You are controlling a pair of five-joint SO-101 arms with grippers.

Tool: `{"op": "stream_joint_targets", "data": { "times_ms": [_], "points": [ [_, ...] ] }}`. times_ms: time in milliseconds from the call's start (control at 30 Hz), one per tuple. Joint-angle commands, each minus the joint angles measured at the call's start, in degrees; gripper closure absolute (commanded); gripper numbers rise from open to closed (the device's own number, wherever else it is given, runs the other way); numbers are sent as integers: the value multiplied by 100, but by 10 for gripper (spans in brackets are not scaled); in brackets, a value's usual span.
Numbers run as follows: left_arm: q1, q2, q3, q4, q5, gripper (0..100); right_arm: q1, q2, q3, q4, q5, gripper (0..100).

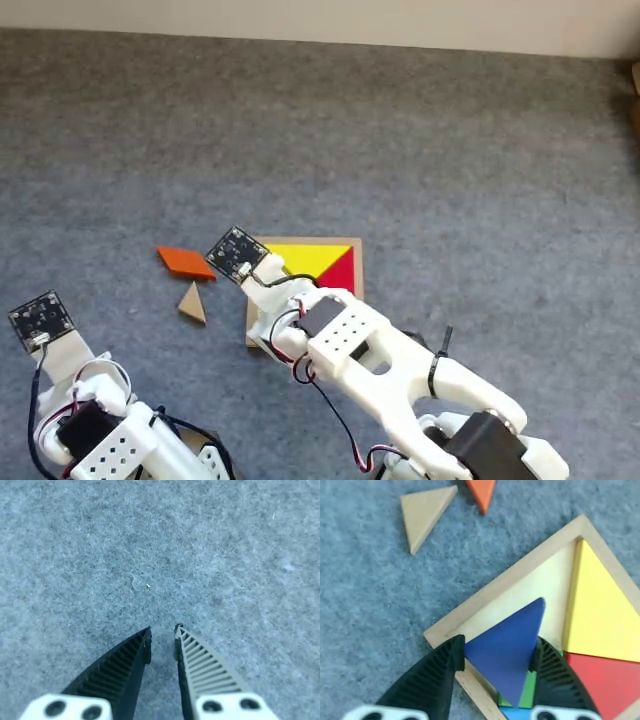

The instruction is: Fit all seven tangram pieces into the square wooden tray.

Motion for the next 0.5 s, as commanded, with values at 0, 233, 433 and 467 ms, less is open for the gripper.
{"op": "stream_joint_targets", "data": {
  "times_ms": [0,233,433,467],
  "points": [
    [-66,-215,110,18,26,909,-127,-57,-4,-75,35,825],
    [-84,-215,110,18,26,909,-470,-84,-57,382,26,825],
    [-66,-215,110,18,26,909,-453,-40,-66,382,0,824],
    [-66,-215,110,18,26,909,-453,-40,-66,382,0,824]
  ]
}}
